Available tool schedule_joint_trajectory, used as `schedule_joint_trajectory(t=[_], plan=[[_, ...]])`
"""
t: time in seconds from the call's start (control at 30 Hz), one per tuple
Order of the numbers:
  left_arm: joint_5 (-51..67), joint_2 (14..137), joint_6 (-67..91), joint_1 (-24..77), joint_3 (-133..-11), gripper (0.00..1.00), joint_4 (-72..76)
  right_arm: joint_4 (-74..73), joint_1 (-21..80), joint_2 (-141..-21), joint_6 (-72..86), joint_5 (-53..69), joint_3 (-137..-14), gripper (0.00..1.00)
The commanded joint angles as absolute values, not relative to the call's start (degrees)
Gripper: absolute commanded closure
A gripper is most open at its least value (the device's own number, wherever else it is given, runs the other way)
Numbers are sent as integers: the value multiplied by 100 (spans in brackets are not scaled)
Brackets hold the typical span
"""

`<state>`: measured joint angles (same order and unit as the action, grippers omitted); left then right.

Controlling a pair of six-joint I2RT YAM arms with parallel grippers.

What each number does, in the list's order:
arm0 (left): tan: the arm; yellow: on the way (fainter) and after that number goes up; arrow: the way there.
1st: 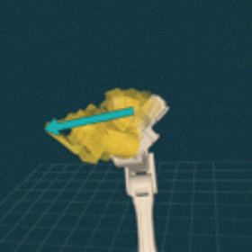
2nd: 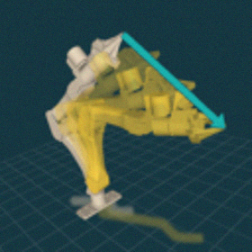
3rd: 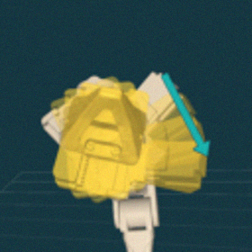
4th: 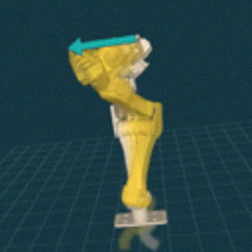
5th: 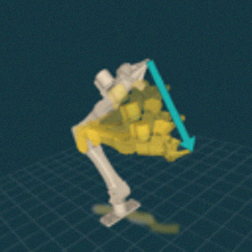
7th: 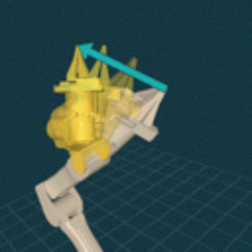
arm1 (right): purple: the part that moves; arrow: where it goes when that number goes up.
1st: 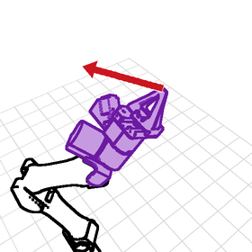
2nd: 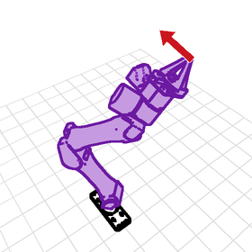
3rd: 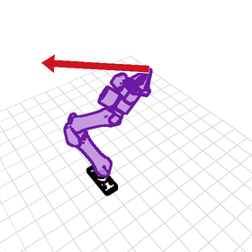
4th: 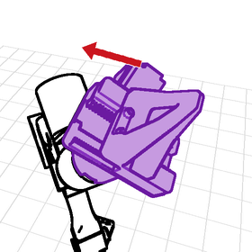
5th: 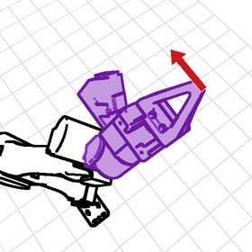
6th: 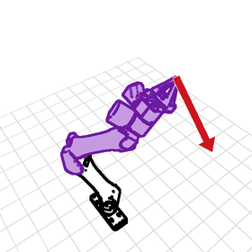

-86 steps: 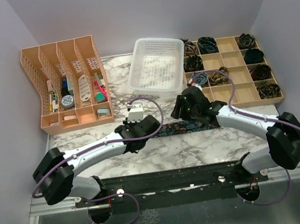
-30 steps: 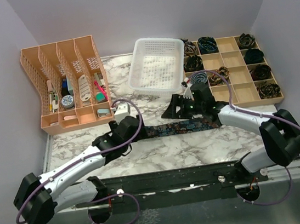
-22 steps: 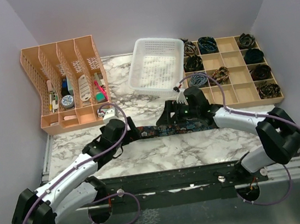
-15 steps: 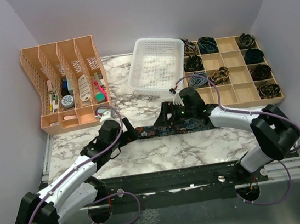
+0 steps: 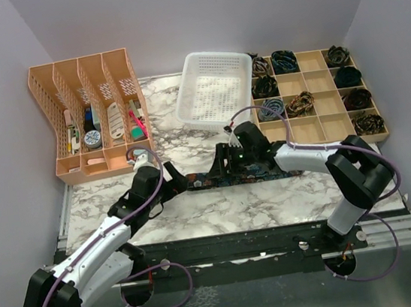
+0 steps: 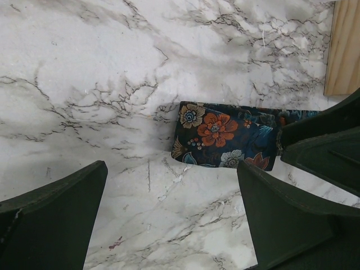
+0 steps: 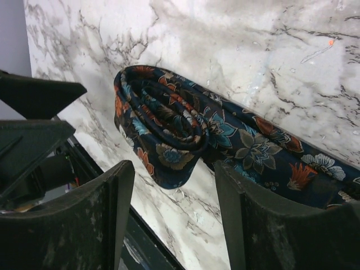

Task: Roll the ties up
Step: Roll the tie at the center of the board.

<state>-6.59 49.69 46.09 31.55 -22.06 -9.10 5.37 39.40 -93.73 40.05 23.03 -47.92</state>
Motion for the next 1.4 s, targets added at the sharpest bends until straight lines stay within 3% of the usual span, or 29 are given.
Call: schedule_joint_trajectory(t=[0.0,0.4,0.77,0.93,1.07,1.37], plan=[[-467,4931,4588,3105,-2156,1,-888,194,3962,-9671,3931,2064,-5104,38],[-457,4980,4597,3085,-2135,1,-879,-422,3962,-9785,3271,1503,-5433,45],[-993,4864,4785,2998,-2128,1,-1266,1300,3964,-8697,462,2810,-4764,7],[-584,4860,4867,2609,-2113,1,-1240,2368,4066,-8810,-1069,3255,-4265,3],[-294,4869,4689,2201,-2127,1,-1387,2001,4540,-9024,-2075,2642,-4599,3],[330,4745,4523,1620,-2017,1,-1438,1725,4822,-9711,-2850,2795,-4958,1]])
